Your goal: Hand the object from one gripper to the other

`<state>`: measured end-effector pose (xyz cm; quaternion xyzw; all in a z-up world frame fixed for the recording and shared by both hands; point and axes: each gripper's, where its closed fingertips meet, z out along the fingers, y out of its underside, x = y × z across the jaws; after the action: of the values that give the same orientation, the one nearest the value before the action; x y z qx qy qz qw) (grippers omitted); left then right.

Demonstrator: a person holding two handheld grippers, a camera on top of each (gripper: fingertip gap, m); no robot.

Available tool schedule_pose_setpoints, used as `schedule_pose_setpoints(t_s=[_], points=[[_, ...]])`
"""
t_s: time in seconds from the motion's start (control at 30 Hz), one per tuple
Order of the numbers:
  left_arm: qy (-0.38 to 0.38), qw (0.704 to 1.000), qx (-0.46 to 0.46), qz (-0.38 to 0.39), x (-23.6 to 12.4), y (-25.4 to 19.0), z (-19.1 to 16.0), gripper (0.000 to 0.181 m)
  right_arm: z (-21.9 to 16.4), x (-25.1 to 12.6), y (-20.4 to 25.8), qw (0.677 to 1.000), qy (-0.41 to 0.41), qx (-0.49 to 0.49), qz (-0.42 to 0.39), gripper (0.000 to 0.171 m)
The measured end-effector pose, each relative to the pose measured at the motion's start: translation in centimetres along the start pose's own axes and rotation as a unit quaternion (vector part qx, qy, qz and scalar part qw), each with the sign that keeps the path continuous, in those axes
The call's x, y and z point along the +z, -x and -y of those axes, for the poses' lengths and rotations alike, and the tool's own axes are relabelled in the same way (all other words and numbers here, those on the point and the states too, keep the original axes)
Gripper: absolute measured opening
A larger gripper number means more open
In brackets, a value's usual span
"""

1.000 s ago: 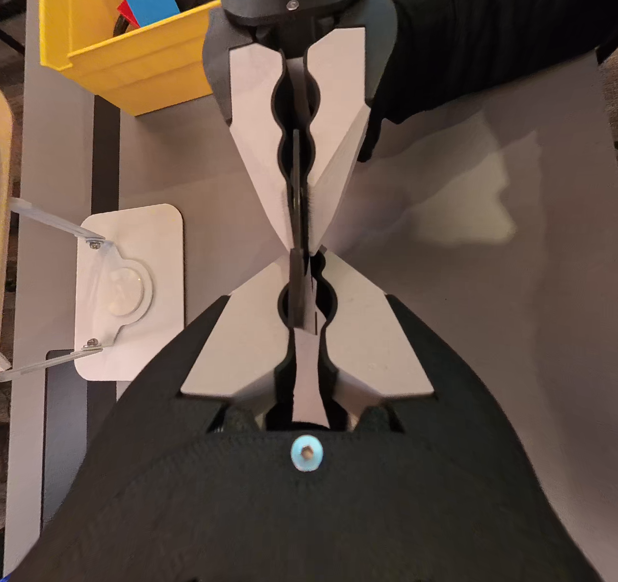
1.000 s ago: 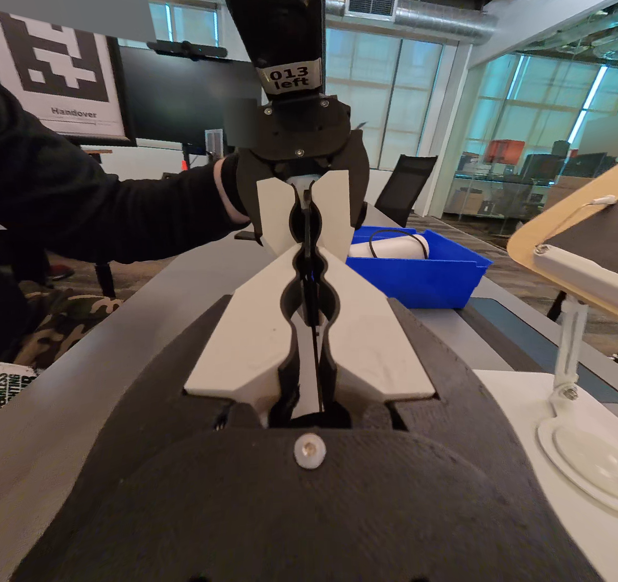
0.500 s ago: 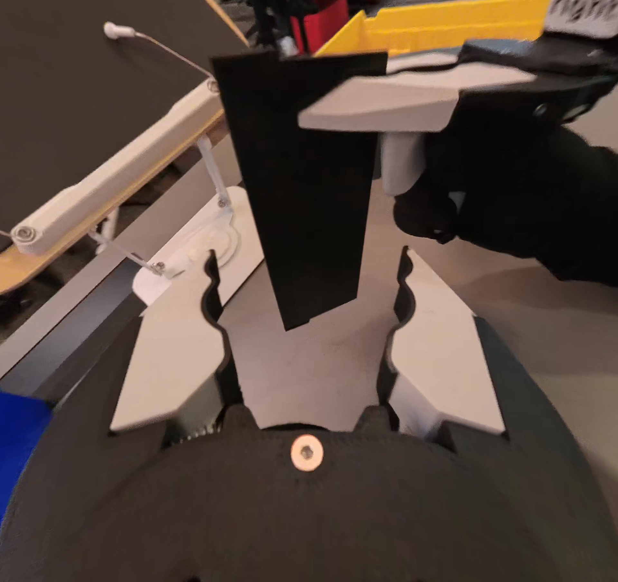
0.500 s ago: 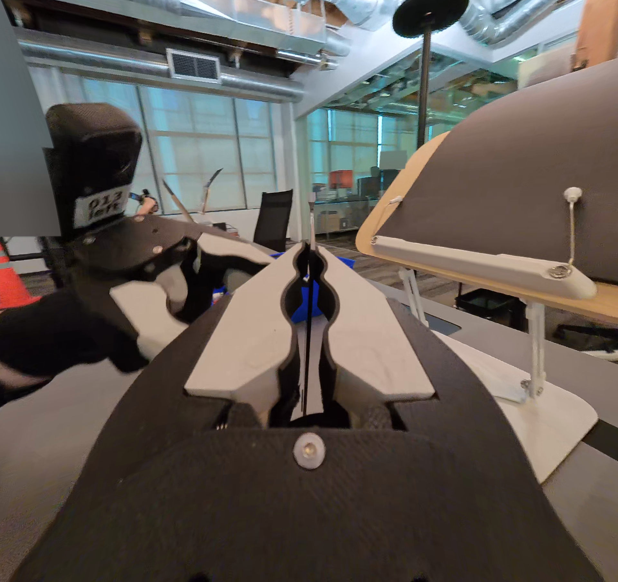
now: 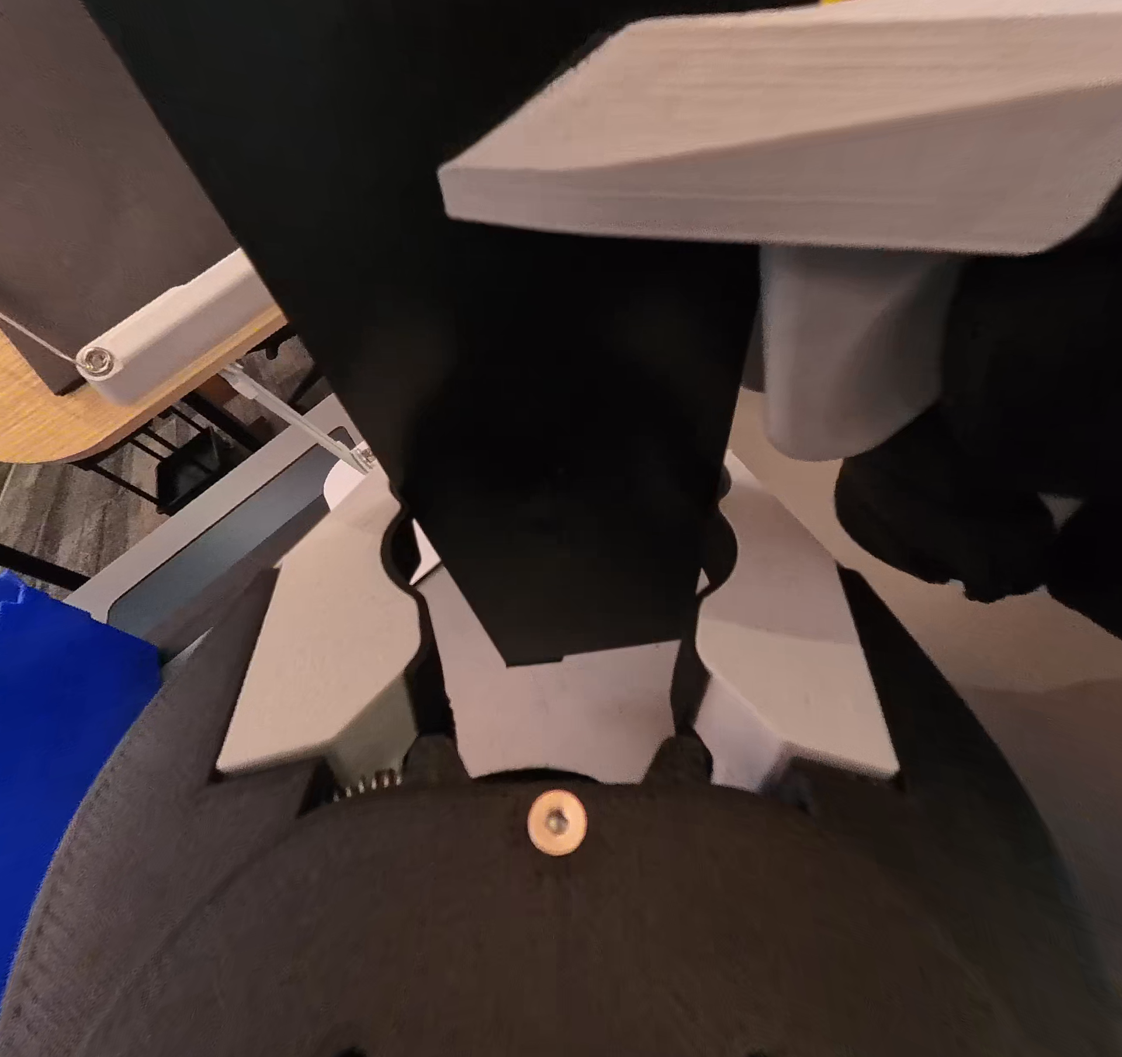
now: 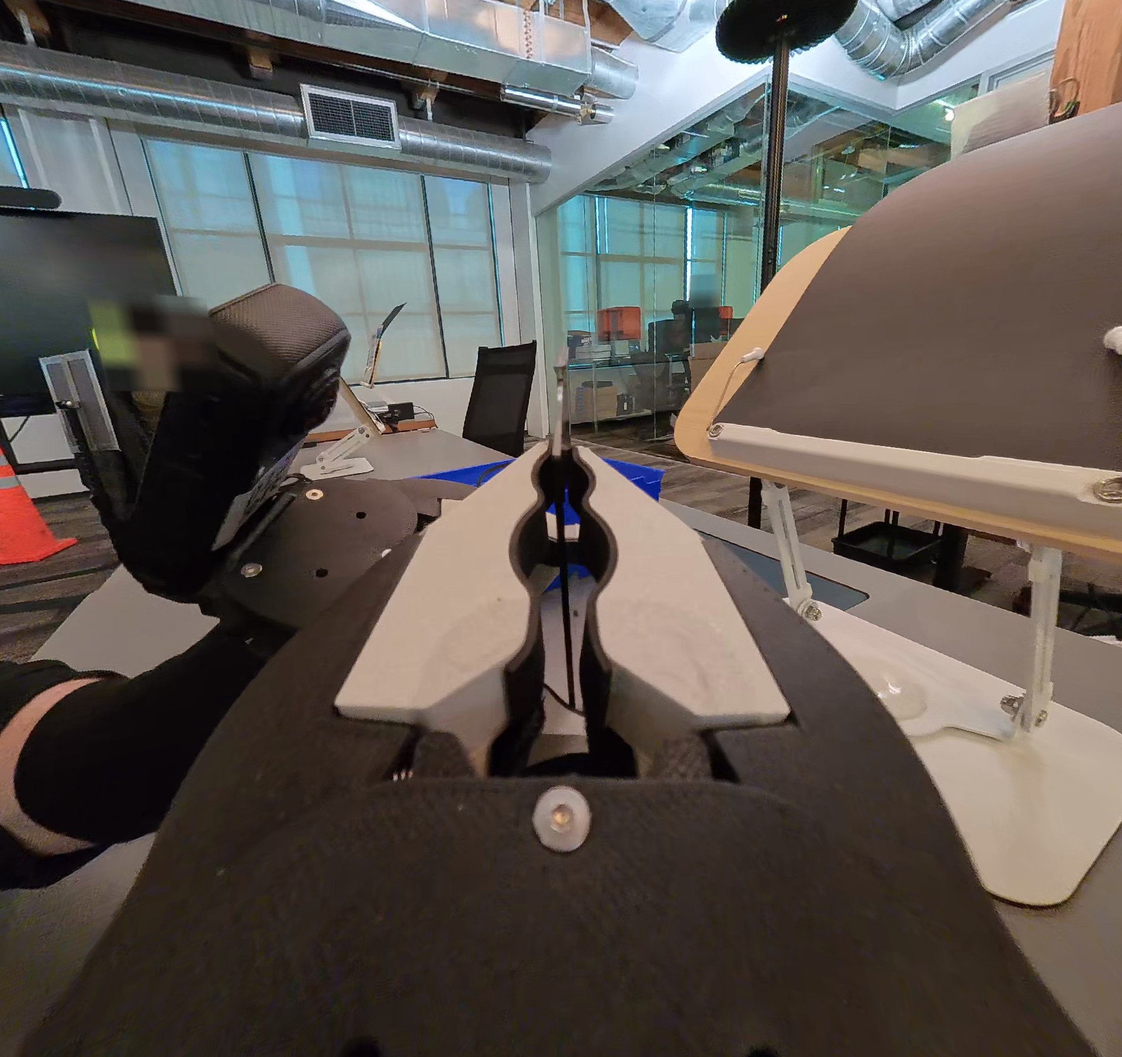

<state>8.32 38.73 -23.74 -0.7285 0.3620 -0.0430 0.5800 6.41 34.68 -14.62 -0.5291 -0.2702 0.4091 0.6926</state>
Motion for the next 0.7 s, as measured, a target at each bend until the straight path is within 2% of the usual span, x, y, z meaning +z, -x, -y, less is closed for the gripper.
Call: schedule_pose_setpoints(t_s=[0.03,0.13,0.17,0.3,0.47,0.53,0.63,0.7], points=[[0.0,1.0,0.0,-0.003,0.0,0.0,0.0,0.093,0.0,0.0,0.0,1.0,0.0,0.0,0.001,0.0],[0.0,1.0,0.002,-0.022,-0.1,-0.1,0.0,0.092,0.1,0.1,0.2,1.0,0.004,0.001,0.018,0.005],[-0.001,0.999,0.0,-0.032,-0.2,-0.1,0.0,0.092,0.3,0.1,0.3,1.0,0.001,0.003,0.024,0.019],[-0.007,0.996,-0.006,-0.087,-0.8,-0.2,0.2,0.091,0.2,0.2,0.8,0.998,0.011,0.005,0.057,0.056],[-0.021,0.97,0.011,-0.24,-3.2,-1.6,1.0,0.091,0.7,-0.6,1.6,0.989,0.009,0.045,0.142,0.085],[-0.037,0.941,0.018,-0.337,-5.4,-3.2,1.6,0.091,0.4,-1.0,2.0,0.981,0.022,0.068,0.179,0.096],[-0.056,0.874,0.02,-0.482,-9.8,-5.5,2.6,0.092,0.1,-2.0,3.2,0.963,0.034,0.105,0.247,0.091],[-0.05,0.833,0.03,-0.55,-12.1,-6.9,2.6,0.092,-0.3,-2.7,4.4,0.948,0.045,0.122,0.292,0.089]])
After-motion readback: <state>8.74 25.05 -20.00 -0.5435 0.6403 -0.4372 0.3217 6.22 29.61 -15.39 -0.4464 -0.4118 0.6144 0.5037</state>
